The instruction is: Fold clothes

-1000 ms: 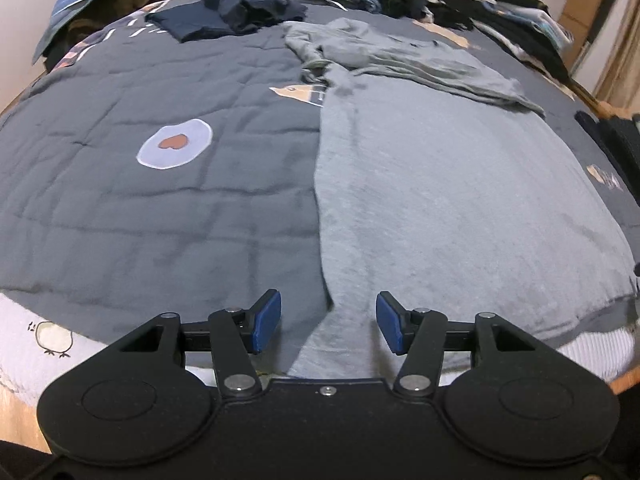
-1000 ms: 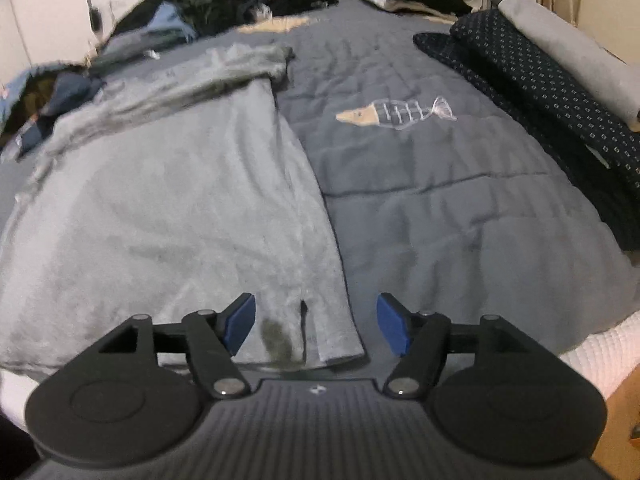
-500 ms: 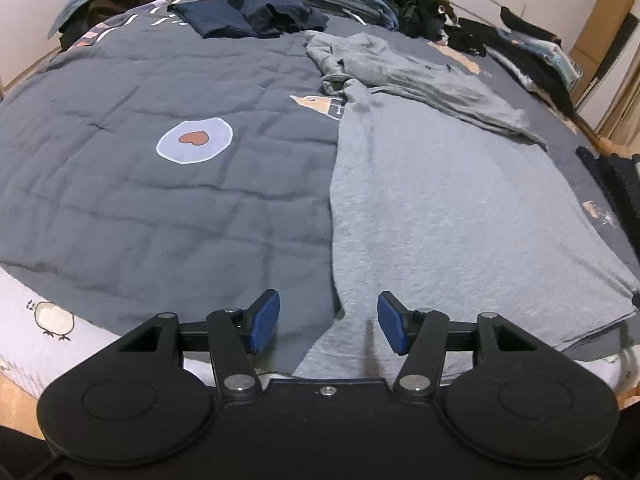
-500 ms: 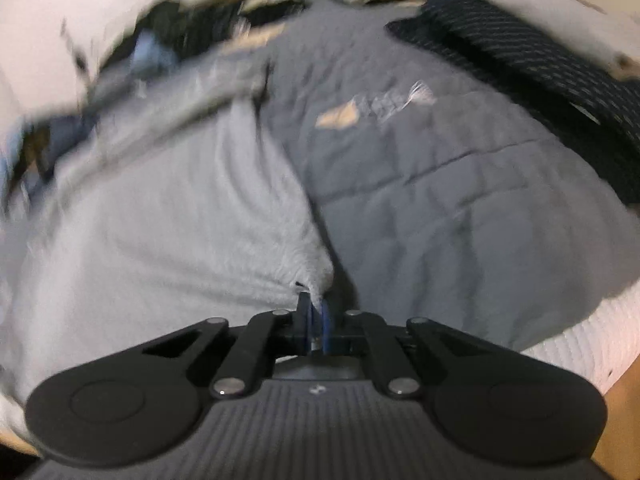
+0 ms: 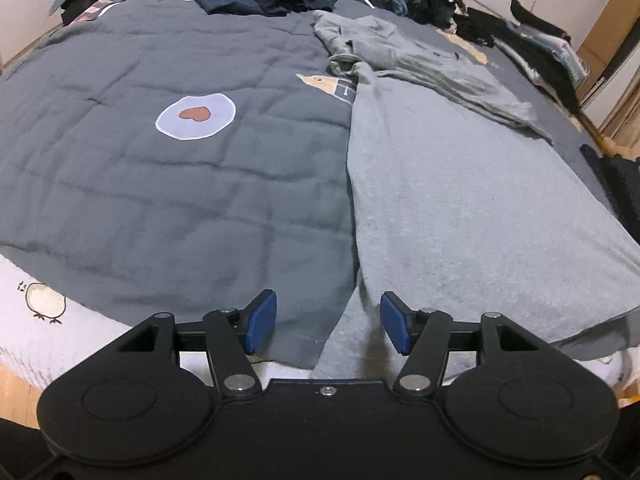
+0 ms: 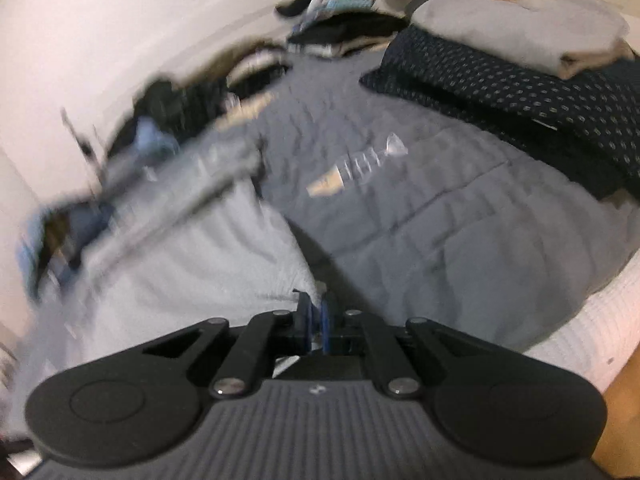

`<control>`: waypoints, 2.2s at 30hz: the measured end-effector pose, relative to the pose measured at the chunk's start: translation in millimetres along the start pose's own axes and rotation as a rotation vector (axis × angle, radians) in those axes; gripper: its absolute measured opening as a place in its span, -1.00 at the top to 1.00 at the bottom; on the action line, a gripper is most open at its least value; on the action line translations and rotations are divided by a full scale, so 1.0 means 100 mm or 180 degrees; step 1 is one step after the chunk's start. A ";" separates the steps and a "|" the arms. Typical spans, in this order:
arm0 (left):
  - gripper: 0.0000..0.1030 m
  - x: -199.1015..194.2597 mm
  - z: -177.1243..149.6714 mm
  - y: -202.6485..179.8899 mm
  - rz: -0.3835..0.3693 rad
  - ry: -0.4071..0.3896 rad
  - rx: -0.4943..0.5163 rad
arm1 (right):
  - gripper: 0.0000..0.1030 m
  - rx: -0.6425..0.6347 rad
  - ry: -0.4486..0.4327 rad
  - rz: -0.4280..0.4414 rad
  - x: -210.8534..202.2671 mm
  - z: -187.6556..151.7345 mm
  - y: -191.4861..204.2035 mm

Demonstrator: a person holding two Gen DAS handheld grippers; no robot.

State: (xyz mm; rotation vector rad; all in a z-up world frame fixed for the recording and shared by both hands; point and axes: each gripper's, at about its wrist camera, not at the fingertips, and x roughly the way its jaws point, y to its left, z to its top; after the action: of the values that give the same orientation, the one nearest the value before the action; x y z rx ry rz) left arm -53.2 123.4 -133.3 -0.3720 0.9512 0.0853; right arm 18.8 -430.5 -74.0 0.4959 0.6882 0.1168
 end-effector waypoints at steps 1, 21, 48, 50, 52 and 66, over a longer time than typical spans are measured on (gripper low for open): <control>-0.11 0.02 -0.02 -0.04 -0.0013 0.0045 0.0079 | 0.95 0.0128 -0.0086 0.0074 -0.07 0.03 -0.06; -0.11 0.02 -0.12 -0.20 -0.0034 0.0057 0.0076 | 0.94 0.0158 -0.0233 -0.0024 -0.29 0.16 -0.20; 0.93 -0.72 -0.10 -0.16 -0.0922 -0.0139 -0.0273 | 0.94 0.0302 0.0158 0.0201 -0.52 0.20 -0.13; 0.93 -0.95 -0.06 -0.10 -0.0953 -0.0229 -0.0302 | 0.94 0.0280 0.0131 0.0262 -0.61 0.25 -0.05; 0.93 -1.12 -0.01 -0.08 -0.0936 -0.0276 -0.0246 | 0.94 0.0258 0.0131 0.0303 -0.69 0.28 0.02; 0.93 -1.34 0.06 0.13 -0.0822 -0.0118 -0.0124 | 0.94 0.0083 0.0261 0.0239 -1.00 0.28 0.15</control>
State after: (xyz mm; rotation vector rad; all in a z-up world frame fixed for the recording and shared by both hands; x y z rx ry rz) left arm -129.2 149.4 -25.2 -0.5246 0.8590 -0.1246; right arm -39.1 -455.1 9.5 0.5443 0.7524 0.1998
